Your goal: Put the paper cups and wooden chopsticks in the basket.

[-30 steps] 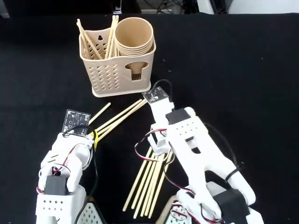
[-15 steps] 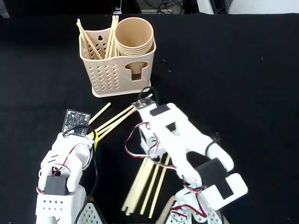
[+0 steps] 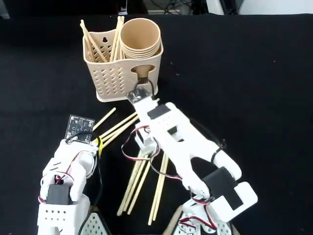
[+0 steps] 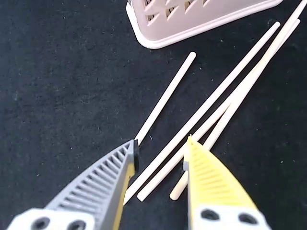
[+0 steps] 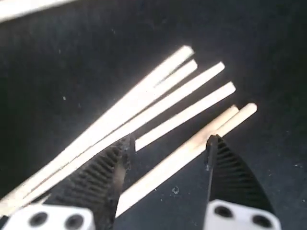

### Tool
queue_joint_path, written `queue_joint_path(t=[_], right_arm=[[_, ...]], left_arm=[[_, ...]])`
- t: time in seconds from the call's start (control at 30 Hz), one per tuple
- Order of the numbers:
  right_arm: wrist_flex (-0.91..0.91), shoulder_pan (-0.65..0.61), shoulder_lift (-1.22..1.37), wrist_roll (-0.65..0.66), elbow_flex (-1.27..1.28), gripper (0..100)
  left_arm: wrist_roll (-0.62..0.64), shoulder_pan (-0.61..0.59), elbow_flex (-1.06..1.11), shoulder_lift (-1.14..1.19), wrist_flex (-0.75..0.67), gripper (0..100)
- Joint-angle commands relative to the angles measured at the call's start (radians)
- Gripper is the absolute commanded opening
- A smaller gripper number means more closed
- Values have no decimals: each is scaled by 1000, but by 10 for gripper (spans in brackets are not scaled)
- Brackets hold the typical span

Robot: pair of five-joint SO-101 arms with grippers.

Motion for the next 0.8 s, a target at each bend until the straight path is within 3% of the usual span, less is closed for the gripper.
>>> queue_joint_path(t=[0.0, 0.27, 0.43, 0.77], right_arm=[[-14, -14, -35, -31, -50, 250], [25, -20, -96, -18, -36, 255], [15, -17, -248, 61, 65, 254], [-81, -3, -251, -189, 242, 254]], left_arm=[[-8, 12, 15, -11, -5, 177], [-8, 12, 15, -11, -6, 177], [-8, 12, 15, -11, -6, 177], [-8, 10, 15, -11, -6, 177]])
